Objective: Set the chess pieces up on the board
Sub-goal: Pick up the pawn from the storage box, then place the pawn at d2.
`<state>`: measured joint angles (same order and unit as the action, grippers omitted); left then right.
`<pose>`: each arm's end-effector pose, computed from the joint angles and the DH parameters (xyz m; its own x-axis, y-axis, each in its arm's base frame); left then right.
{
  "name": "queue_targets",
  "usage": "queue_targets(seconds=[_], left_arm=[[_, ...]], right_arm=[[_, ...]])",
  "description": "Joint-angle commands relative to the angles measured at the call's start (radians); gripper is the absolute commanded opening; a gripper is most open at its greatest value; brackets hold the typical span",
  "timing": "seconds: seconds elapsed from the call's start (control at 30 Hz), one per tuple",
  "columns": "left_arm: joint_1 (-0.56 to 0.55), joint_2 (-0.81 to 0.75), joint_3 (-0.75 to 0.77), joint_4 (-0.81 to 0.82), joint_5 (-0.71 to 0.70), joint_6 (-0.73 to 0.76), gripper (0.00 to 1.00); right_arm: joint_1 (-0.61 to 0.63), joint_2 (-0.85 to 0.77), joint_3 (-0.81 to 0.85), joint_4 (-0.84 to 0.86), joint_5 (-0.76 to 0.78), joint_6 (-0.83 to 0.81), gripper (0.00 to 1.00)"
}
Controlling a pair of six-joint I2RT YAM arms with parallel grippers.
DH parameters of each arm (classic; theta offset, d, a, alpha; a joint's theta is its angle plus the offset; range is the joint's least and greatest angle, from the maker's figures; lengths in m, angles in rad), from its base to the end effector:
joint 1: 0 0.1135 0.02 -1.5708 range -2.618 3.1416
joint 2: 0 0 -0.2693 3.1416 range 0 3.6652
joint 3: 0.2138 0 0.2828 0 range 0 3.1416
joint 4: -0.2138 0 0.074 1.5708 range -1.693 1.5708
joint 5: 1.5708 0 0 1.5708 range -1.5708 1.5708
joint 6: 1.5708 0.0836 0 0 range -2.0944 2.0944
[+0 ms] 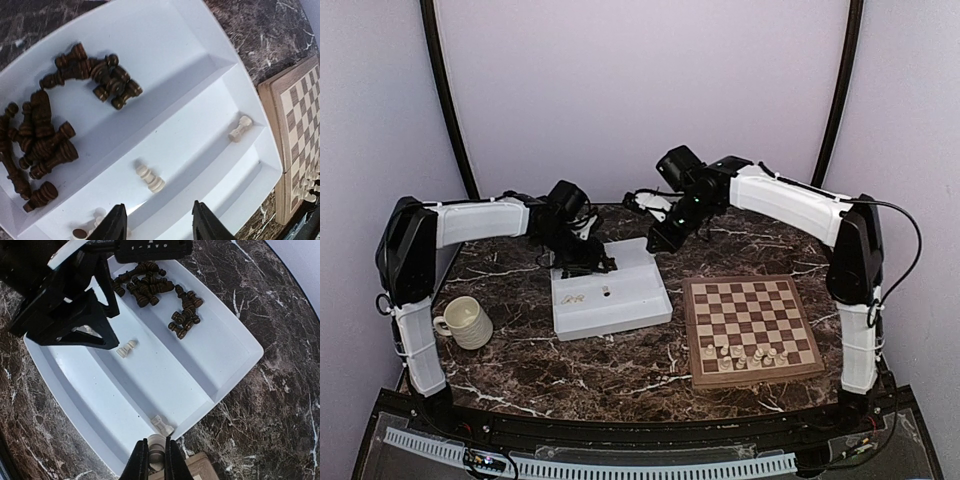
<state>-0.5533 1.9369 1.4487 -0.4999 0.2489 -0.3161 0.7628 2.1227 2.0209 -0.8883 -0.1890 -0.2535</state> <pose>0.3924 -0.2666 0.1589 -0.8694 0.1829 -0.4591 0.3729 0.8524 -0.3666 0.3707 0.3761 0.2439 -0.3962 -0.7194 -0.5705 -0.8807 0.4735 0.0145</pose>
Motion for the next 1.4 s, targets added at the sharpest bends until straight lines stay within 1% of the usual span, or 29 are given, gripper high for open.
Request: queue_targets(seconds=[0.0,0.13,0.27,0.3,0.4,0.5,0.6,0.73,0.87,1.37], left_arm=[[0.006,-0.072,0.110,-0.064,0.013,0.073,0.47],[0.006,-0.075,0.152,-0.067,0.014,0.114,0.48],[0.006,-0.089,0.122,-0.020,-0.003,0.161,0.48],[0.006,-0.092,0.112,-0.009,-0.005,0.167,0.48],[0.006,-0.106,0.062,0.041,-0.004,0.196,0.48],[0.006,-0.124,0.015,0.054,0.015,0.192,0.48],[0.006,-0.147,-0.018,0.068,0.033,0.184,0.48],[0.006,-0.169,-0.030,0.072,0.041,0.176,0.48],[0.006,-0.182,-0.033,0.067,0.037,0.176,0.48],[0.006,-0.187,-0.031,0.060,0.034,0.183,0.48]], right_arm=[[-0.038,-0.137,-0.146,0.002,-0.001,-0.044,0.04],[-0.113,-0.307,-0.372,0.018,0.006,-0.090,0.02],[-0.190,-0.475,-0.630,0.070,-0.003,-0.147,0.01],[-0.201,-0.517,-0.712,0.085,-0.012,-0.166,0.01],[-0.209,-0.646,-0.879,0.134,-0.040,-0.223,0.02],[-0.210,-0.734,-0.994,0.182,-0.062,-0.234,0.02],[-0.212,-0.773,-1.055,0.176,-0.069,-0.263,0.03],[-0.212,-0.784,-1.104,0.166,-0.074,-0.293,0.03],[-0.211,-0.778,-1.115,0.118,-0.127,-0.325,0.04],[-0.201,-0.781,-1.178,0.059,-0.150,-0.385,0.05]])
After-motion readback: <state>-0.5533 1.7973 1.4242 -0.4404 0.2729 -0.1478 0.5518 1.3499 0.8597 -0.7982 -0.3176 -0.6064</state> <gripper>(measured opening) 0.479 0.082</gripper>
